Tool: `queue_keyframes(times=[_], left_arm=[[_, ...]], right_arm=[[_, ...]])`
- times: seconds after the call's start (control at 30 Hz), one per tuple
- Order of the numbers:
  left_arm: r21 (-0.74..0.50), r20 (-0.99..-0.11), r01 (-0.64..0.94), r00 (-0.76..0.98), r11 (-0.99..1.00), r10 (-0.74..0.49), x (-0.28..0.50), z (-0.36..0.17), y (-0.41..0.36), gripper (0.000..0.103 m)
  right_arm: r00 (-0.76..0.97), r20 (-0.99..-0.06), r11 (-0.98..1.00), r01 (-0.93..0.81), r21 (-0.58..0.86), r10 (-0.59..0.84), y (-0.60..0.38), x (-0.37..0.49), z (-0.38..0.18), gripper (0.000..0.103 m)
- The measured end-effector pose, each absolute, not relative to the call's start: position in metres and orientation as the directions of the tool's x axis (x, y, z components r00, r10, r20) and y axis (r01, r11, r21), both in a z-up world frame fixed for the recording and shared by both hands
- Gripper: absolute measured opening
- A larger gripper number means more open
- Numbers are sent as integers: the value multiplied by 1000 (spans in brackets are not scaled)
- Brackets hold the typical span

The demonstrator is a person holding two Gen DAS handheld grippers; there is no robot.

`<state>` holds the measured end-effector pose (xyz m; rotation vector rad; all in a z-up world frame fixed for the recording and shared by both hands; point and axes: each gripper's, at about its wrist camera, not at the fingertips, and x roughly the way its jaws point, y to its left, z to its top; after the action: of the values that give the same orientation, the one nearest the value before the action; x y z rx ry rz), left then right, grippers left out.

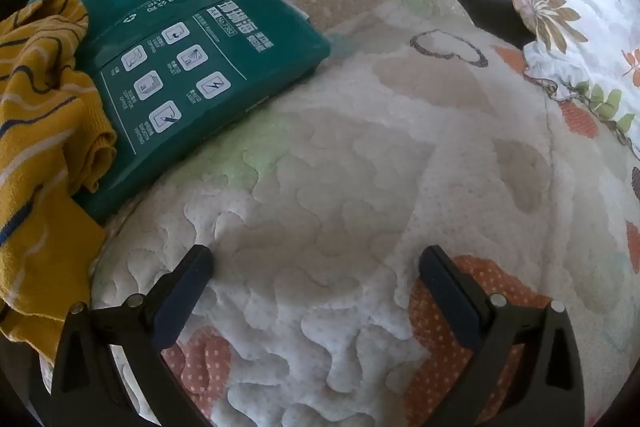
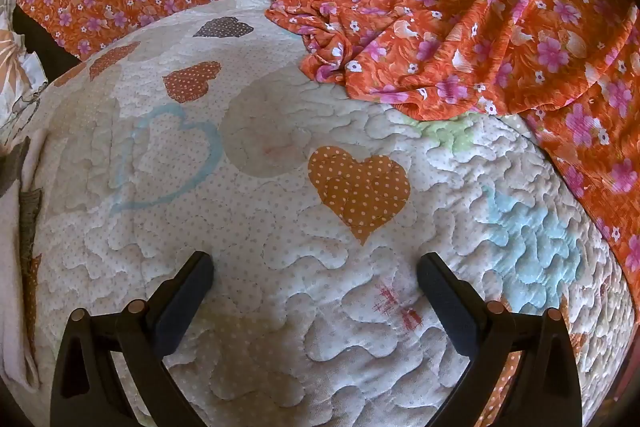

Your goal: Fold small clothes

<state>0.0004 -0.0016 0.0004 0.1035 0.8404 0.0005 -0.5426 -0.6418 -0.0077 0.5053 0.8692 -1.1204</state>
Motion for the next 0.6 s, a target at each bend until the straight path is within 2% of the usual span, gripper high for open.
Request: queue_keyframes(times=[0.6], left_arm=[[66,-746,41,666,997,22,0,0,-1,103]], right_arm=[[175,-810,377,924,-61,-560,-642,-543,-7,103]])
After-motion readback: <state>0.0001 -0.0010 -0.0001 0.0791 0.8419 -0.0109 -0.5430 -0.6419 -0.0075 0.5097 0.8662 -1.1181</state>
